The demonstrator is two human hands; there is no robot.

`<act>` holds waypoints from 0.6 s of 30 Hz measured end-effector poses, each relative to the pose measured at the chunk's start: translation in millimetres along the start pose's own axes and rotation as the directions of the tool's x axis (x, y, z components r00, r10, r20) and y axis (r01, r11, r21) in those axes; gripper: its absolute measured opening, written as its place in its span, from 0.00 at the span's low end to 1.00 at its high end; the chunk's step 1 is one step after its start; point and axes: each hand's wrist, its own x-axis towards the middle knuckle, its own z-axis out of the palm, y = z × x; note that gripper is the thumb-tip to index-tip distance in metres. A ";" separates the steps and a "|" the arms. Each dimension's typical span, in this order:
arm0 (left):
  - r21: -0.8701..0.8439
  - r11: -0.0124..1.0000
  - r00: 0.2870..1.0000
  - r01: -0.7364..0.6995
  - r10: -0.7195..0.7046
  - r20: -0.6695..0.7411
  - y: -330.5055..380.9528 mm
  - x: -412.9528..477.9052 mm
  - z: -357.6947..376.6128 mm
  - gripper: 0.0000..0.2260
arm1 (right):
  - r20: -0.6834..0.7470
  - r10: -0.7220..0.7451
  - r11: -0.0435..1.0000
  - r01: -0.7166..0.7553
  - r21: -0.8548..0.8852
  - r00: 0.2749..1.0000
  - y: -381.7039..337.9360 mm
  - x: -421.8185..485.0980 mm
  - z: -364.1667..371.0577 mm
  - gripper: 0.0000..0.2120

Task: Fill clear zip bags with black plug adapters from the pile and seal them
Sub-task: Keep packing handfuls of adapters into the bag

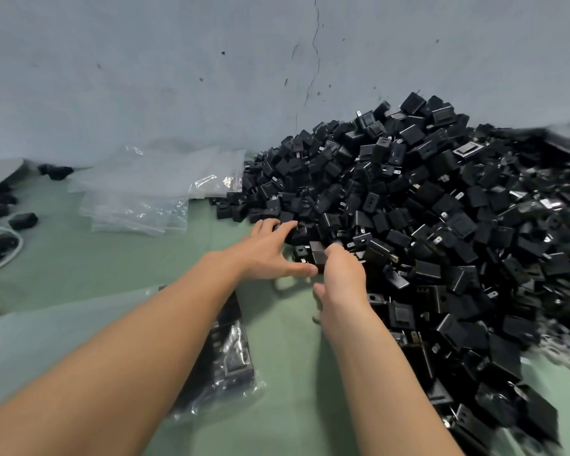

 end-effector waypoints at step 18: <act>0.071 0.989 0.982 -0.131 0.139 -0.128 11.1 -8.4 11.0 0.41 | 0.041 0.007 0.998 -0.010 0.064 0.999 -3.5 -1.6 3.1 0.08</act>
